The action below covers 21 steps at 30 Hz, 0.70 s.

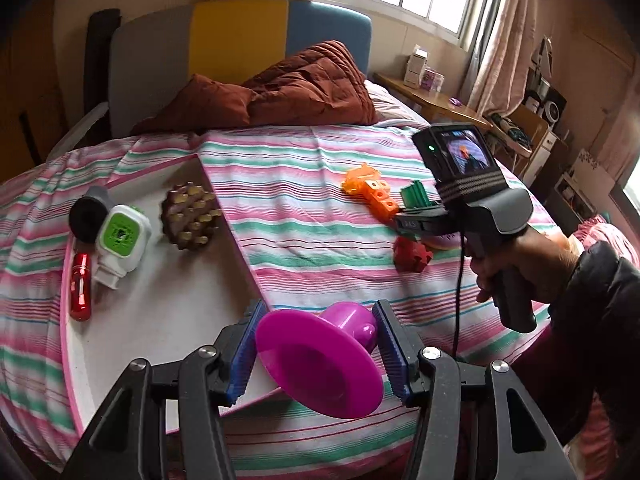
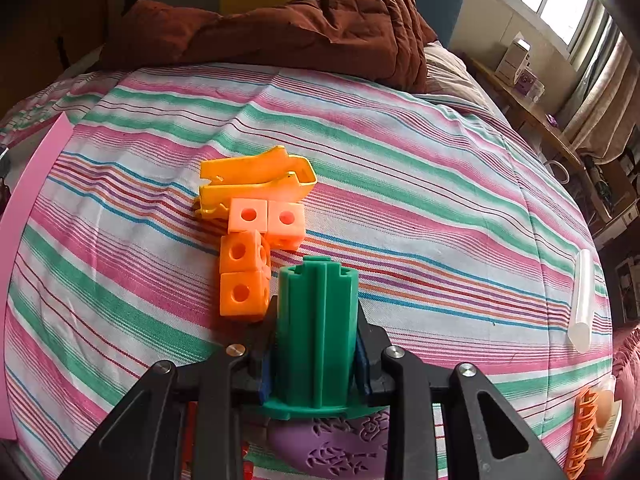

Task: Organize rigid objects
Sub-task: 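Hold the magenta cup in the left gripper while the right grasps the green cup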

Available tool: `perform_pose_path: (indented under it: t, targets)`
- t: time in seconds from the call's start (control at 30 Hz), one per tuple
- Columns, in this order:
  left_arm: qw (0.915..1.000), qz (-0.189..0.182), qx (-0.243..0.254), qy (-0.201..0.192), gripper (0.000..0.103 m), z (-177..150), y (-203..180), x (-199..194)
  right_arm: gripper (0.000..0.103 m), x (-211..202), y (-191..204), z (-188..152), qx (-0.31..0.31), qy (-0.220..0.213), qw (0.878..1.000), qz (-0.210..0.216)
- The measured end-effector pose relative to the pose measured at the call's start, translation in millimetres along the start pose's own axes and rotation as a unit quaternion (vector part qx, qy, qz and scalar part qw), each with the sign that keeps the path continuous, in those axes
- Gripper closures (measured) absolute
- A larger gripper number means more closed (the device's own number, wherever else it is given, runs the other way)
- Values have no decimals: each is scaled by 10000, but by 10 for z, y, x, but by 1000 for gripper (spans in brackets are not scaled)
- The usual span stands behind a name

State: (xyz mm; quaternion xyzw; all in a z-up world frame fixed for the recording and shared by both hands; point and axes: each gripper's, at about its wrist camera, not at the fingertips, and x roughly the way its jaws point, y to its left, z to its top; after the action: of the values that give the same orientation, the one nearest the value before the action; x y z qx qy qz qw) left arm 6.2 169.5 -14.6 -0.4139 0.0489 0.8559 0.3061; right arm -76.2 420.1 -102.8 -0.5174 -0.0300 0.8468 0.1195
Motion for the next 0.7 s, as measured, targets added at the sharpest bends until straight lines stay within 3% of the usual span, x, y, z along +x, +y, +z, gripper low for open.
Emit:
perform_pose_path:
  t: [0.13, 0.37, 0.7]
  targets:
    - [9979, 283, -576, -26, 48, 3, 471, -104, 73, 0, 11, -2, -95, -15, 9999, -69]
    - [9847, 859, -1515, 72, 48, -183, 1250, -182, 73, -10, 23, -1, -114, -13, 9999, -92]
    - [9810, 1065, -1608, 197, 48, -307, 1452, -107, 73, -17, 56, 4, -188, -31, 9997, -169]
